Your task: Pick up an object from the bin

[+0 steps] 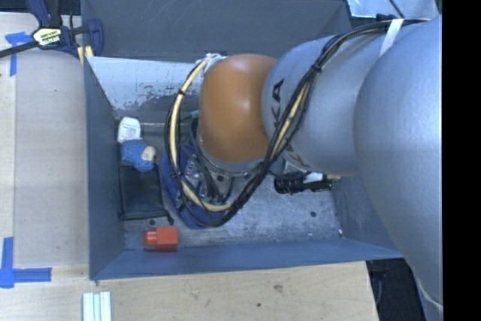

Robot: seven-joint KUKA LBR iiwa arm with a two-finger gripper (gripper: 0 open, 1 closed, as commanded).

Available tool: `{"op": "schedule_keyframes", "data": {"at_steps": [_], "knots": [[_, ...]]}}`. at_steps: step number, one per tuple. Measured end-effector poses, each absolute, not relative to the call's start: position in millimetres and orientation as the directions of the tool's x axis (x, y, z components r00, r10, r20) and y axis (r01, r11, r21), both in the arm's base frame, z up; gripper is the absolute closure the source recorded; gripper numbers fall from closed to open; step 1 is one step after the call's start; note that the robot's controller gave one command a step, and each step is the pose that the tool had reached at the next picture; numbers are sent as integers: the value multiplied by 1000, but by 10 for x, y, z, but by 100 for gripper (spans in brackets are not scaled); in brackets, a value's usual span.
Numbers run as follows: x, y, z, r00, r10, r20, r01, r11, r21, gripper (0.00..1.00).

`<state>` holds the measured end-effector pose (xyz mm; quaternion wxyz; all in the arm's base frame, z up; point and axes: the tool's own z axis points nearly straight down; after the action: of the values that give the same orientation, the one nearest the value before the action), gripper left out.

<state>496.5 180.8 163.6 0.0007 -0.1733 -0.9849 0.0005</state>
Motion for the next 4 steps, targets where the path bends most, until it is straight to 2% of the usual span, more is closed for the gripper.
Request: {"op": "schedule_keyframes", "data": {"at_steps": [1,2,3,4], "knots": [[5206,1894,1545,-996,88,-5,88,996,1,100],[5205,1892,1546,-996,89,-5,89,996,2,0],[5662,1568,697,-995,96,6,96,995,7,0],[5658,1599,759,-996,92,8,92,996,7,100]]}}
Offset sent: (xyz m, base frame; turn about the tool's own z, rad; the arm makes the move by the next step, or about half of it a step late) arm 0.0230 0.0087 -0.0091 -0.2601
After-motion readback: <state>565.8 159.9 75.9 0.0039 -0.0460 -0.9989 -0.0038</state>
